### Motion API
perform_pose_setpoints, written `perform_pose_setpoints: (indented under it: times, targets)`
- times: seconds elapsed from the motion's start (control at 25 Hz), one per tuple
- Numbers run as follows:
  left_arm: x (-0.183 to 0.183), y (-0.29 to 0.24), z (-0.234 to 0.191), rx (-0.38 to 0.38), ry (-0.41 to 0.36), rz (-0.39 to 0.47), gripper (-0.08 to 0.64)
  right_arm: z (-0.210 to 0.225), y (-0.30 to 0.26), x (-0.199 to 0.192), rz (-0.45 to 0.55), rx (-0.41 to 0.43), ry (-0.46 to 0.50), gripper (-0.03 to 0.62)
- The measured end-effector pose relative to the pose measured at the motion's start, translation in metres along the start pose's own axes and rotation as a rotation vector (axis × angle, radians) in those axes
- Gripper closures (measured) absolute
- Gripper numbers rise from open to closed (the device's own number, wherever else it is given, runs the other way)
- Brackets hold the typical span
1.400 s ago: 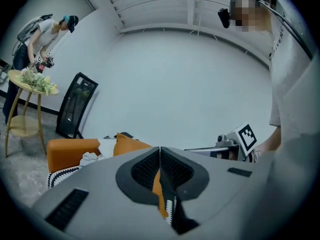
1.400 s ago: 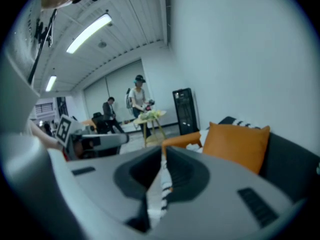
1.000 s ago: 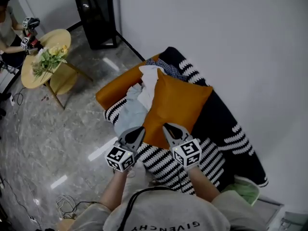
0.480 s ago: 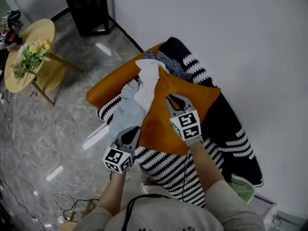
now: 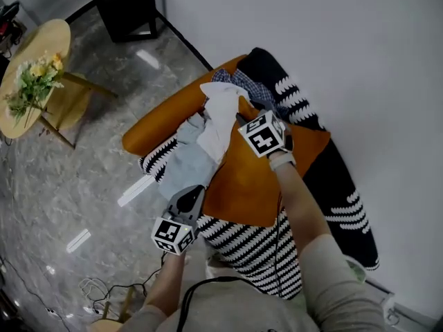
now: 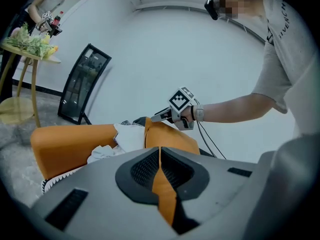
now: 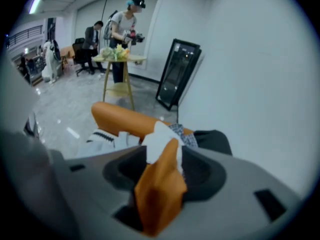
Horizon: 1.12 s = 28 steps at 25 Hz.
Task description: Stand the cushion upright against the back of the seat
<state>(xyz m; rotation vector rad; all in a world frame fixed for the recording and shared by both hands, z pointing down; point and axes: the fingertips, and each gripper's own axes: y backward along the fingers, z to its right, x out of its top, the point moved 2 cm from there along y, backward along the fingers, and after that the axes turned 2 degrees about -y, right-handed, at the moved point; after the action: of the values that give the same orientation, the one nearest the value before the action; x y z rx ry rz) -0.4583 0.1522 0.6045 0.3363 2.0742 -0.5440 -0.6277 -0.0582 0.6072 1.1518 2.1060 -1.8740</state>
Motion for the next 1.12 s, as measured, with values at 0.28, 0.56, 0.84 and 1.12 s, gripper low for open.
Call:
perform_pose_setpoints:
  times: [0.28,0.56,0.84,1.12]
  targets:
    - [-0.023,0.012,-0.014,0.036,0.04,-0.053,0.526,0.013,-0.04,-0.013,-0.234,0.087,0.03,0.39]
    - [-0.024,0.008,-0.025,0.036,0.053,-0.059,0.526,0.001,-0.025,-0.019,-0.19,0.077,0.038,0.527]
    - [-0.016,0.001,-0.02,0.003,0.056,-0.043,0.526,-0.003,0.027,-0.017,-0.083,0.062,-0.018,0.546]
    - [-0.025,-0.009,0.006,-0.066,0.041,-0.076,0.526,-0.013,0.111,-0.027,0.048,-0.019,-0.071,0.547]
